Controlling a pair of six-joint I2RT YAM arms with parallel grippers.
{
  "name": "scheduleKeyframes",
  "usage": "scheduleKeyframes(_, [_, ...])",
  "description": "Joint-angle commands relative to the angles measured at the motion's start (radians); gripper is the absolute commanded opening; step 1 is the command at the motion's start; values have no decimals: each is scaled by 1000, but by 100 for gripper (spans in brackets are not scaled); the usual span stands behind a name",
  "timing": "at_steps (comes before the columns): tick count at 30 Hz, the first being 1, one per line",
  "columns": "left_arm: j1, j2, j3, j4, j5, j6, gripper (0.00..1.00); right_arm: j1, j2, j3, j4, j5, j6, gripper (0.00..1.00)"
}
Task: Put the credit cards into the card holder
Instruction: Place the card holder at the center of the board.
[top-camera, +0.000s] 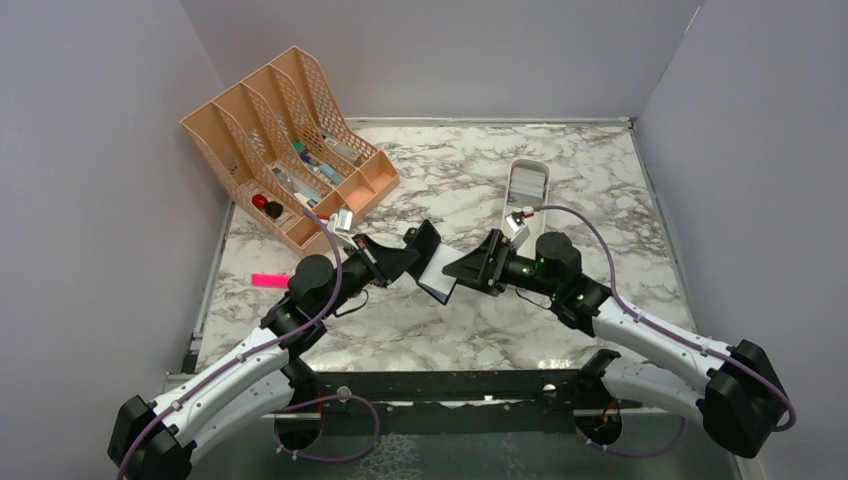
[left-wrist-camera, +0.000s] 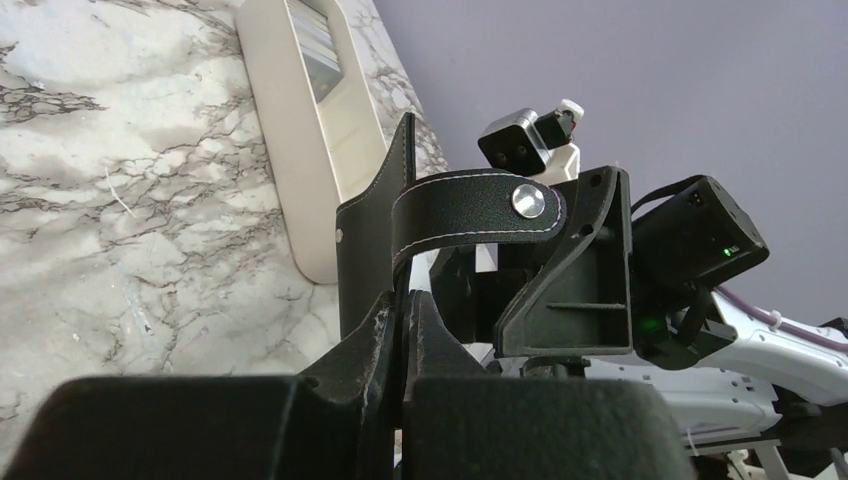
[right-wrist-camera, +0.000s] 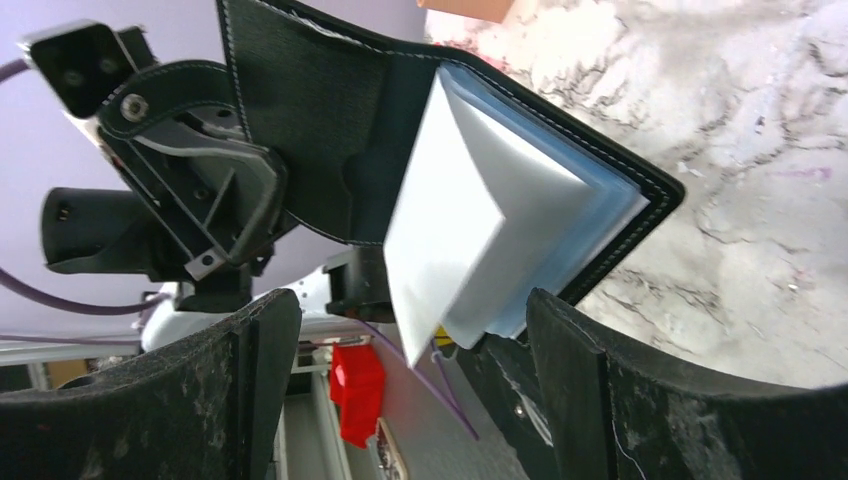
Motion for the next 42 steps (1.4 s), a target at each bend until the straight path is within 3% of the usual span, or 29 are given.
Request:
scheduleKeyframes(1, [-4, -1, -8, 69, -10, -50, 0, 8, 29, 3, 139, -32, 65, 88])
scheduleKeyframes(16, [-4, -1, 5, 92, -38, -49, 0, 11, 5, -45, 129, 58, 151, 90])
scheduleKeyframes(35, [-4, 11, -31, 132, -24, -77, 0, 12, 54, -63, 455, -17, 181, 87])
scheduleKeyframes(42, [-4, 31, -65, 144, -11, -112, 0, 31, 125, -41, 435, -20, 140, 86])
